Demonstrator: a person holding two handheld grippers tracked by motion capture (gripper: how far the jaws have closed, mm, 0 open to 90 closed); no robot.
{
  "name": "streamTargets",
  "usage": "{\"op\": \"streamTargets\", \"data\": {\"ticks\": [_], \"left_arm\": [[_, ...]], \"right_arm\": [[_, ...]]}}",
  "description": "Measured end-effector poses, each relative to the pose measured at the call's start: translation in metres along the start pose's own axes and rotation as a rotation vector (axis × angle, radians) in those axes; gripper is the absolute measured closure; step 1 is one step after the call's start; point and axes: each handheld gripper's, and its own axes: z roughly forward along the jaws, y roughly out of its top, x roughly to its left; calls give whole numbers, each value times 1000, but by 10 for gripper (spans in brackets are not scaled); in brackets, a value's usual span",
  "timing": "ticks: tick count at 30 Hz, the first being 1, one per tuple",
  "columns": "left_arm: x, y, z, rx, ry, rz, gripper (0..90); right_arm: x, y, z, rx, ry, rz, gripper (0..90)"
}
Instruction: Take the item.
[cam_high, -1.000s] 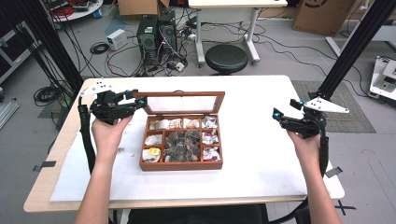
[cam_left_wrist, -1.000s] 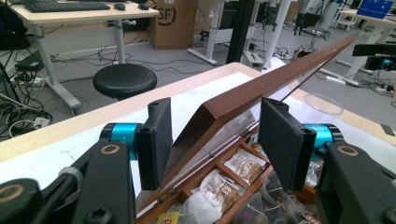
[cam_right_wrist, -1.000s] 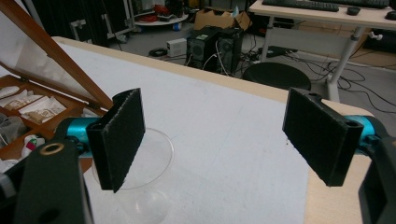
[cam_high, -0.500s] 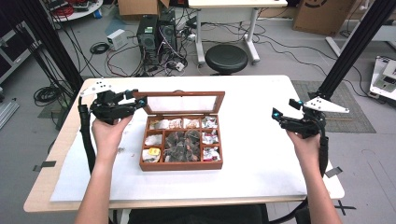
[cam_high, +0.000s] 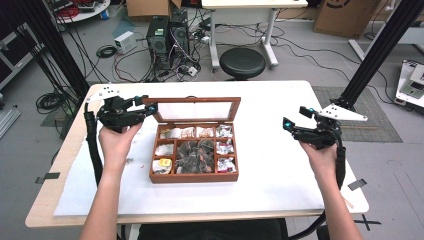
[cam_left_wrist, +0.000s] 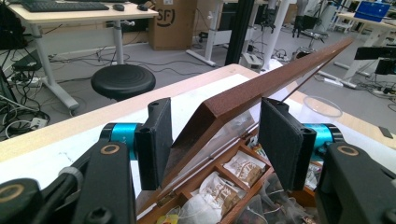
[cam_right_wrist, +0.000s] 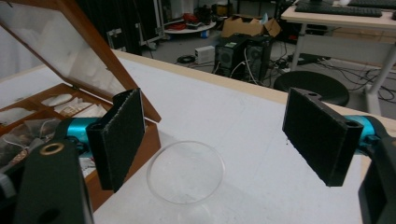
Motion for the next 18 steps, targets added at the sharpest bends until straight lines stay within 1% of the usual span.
{"op": "streamTargets", "data": {"ticks": [1, 3, 5, 6, 8, 10, 11, 12, 14, 15, 18], "left_arm": [[0, 0, 0, 0, 0, 0, 451], [0, 0, 0, -1, 0, -2, 451], [0, 0, 0, 0, 0, -2, 451], [0, 0, 0, 1, 0, -2, 451], [0, 0, 0, 1, 1, -1, 451], [0, 0, 0, 1, 0, -1, 451], [0, 0, 0, 2, 0, 0, 451], [0, 0, 0, 2, 0, 0, 451], [0, 0, 0, 1, -1, -4, 451], [0, 0, 0, 1, -1, -4, 451], [0, 0, 0, 1, -1, -4, 451]], "right_arm": [[0, 0, 0, 0, 0, 0, 214], [3, 1, 2, -2, 19, -1, 214], [5, 2, 2, -1, 22, -1, 214], [8, 2, 4, -1, 41, -2, 214], [9, 3, 4, 0, 47, -3, 214], [13, 4, 6, 2, 65, -9, 215], [17, 4, 8, 4, 83, -12, 215], [17, 4, 8, 4, 83, -12, 215], [23, 6, 10, 10, 113, -23, 217], [23, 6, 10, 10, 113, -23, 217], [30, 6, 14, 15, 152, -27, 218]]}}
